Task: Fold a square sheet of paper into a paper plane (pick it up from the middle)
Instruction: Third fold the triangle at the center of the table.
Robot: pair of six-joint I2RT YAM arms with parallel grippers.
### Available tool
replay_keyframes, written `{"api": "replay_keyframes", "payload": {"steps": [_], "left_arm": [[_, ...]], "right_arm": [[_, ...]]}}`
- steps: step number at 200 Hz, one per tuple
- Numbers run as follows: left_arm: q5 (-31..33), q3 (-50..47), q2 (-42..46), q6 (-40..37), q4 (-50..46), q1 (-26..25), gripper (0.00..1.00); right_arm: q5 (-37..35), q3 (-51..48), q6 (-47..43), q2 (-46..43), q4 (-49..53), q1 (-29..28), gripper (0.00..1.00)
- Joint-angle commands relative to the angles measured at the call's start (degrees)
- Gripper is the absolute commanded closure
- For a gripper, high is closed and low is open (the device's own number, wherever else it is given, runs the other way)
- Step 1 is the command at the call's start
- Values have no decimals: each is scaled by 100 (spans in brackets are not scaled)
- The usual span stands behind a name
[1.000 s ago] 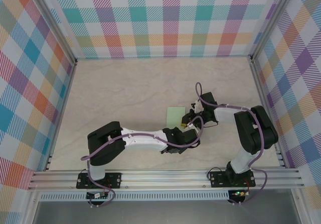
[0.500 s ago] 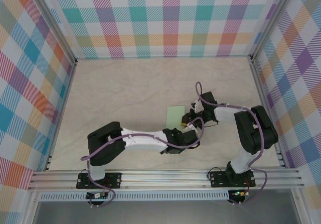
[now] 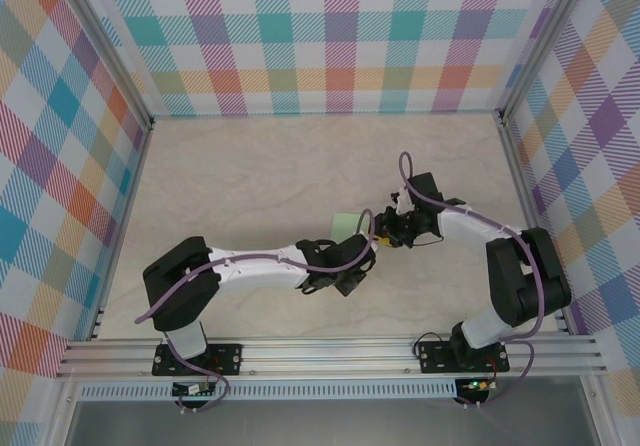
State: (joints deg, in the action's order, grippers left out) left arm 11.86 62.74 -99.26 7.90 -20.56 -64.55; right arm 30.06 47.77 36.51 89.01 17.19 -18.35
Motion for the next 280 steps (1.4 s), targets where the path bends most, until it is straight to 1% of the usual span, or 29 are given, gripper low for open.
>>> {"api": "replay_keyframes", "payload": {"steps": [1,20,37,83,115,141,152,215,242,280], "left_arm": [[-674,-104,231,95,147,161,96],[-927,-139,264,110,162,293,96],[-1140,-186,271,138,231,398,96],[-1533,-244,260,194,331,658,96],[-1741,-228,213,194,334,827,96],[-1913,-244,231,189,337,978,96],[-2025,-262,225,187,350,1067,95],[-2648,-224,-41,187,418,1635,94],[-2715,-110,-163,120,400,1767,94],[-2510,8,-382,93,281,1844,94]], "right_arm": [[223,271,-204,201,46,24,83],[410,518,-280,544,21,8,88],[564,748,-365,837,11,-19,88],[641,1433,-559,1761,174,-94,88],[551,1855,-750,2274,413,-212,88],[-4,2096,-950,2544,790,-307,87],[-101,2170,-1031,2670,864,-345,87],[-299,2193,-1148,2838,967,-398,85],[-343,2213,-1164,2831,1032,-402,85],[-335,2185,-1169,2780,1037,-407,84]]}}
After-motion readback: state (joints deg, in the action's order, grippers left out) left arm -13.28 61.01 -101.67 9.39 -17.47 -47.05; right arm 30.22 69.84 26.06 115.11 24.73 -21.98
